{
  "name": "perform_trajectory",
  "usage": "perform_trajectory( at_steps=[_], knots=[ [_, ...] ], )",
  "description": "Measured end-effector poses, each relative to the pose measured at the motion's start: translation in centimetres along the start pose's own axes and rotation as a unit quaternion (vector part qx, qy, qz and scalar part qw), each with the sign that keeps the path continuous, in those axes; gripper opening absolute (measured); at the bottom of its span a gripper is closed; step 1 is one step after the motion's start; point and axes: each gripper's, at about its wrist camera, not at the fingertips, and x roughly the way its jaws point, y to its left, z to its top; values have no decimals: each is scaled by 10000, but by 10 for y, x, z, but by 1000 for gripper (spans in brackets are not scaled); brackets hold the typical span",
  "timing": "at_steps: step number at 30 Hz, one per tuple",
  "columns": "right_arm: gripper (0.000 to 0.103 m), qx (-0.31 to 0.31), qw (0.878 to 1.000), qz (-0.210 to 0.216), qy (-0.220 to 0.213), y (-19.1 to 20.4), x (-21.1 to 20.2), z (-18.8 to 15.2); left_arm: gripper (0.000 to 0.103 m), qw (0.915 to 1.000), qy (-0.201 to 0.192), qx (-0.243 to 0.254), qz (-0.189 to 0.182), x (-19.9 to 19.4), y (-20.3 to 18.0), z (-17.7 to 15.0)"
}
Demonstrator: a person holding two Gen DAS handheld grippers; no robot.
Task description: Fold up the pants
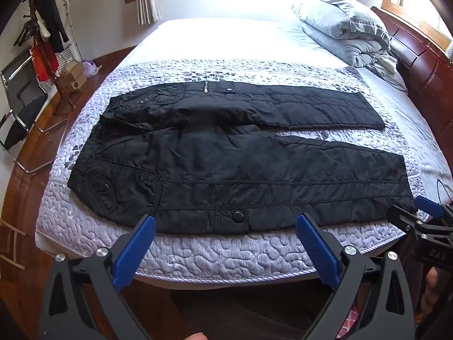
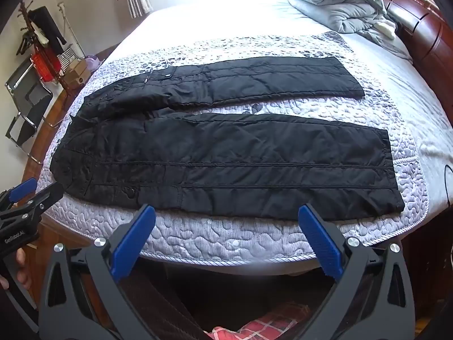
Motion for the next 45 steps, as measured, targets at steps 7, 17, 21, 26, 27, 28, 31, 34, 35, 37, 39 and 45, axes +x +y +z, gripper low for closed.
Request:
perform_trajectory(
  at_steps=[7,17,21,26,27,28,31,34,35,37,39,45],
  knots=[
    [101,-35,10000,-53,-34,-6,-1,2,99,10000,-44,-13,11,-10,-6,11],
    [101,223,9997,-14,41,-21,4,5,99,9999,-157,-17,-29,-11,-4,12],
    [101,264,9996,-7,67,-23,6,6,99,9999,-156,-6,-44,-10,-3,13],
    [101,295,9995,-16,112,-25,10,7,99,9999,-160,-15,-52,-10,-2,15],
    [101,299,9995,-22,126,-26,10,7,99,9999,-164,-13,-52,-9,-2,15],
    [101,301,9995,-24,132,-26,11,7,99,9998,-169,-12,-53,-9,-2,15],
    [101,300,9994,-16,164,-26,13,6,99,9998,-181,-9,-53,-9,-2,16],
    [101,295,9994,-10,174,-25,15,6,99,9998,-193,3,-44,-9,-2,17],
    [101,294,9994,-13,181,-26,15,7,99,9998,-194,12,-37,-9,-3,17],
    [101,295,9994,-5,197,-26,17,6,99,9998,-205,29,-34,-9,-4,17],
    [101,296,9993,-9,214,-26,18,6,99,9998,-202,22,-21,-8,-4,17],
    [101,303,9993,-14,221,-26,18,6,99,9998,-200,20,-11,-8,-3,17]
  ],
)
